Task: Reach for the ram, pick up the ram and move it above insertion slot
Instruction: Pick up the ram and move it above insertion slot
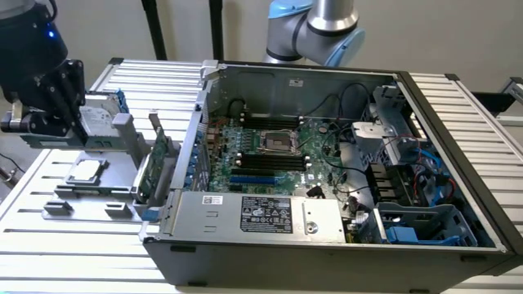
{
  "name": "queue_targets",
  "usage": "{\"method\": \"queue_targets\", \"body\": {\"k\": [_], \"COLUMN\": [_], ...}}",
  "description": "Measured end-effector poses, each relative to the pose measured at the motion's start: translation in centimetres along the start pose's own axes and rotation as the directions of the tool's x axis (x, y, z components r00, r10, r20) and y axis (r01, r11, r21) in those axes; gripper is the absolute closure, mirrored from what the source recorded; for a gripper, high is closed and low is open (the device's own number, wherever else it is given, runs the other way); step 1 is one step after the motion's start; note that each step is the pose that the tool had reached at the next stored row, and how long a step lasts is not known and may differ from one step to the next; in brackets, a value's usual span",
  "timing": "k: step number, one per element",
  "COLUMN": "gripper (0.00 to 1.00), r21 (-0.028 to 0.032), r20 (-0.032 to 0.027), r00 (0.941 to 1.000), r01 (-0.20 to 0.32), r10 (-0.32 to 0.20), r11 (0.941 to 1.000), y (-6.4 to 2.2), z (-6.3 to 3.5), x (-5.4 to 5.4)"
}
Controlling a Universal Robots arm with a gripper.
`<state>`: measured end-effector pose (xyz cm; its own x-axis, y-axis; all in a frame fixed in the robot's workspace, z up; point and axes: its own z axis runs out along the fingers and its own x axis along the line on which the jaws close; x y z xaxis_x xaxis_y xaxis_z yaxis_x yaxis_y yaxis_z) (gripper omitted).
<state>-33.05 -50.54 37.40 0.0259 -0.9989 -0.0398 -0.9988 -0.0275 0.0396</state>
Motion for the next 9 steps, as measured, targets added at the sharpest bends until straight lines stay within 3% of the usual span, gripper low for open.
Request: {"method": "queue_targets", "body": {"k": [9], "gripper": [0.87], "r21": [-0.0054], "r20": [0.0117], "r00": [0.9999], "r01": [0.003], "r10": [-0.003], "r11": [1.0], "y": [-3.88], "z": [-2.66], "x": [0.0]}}
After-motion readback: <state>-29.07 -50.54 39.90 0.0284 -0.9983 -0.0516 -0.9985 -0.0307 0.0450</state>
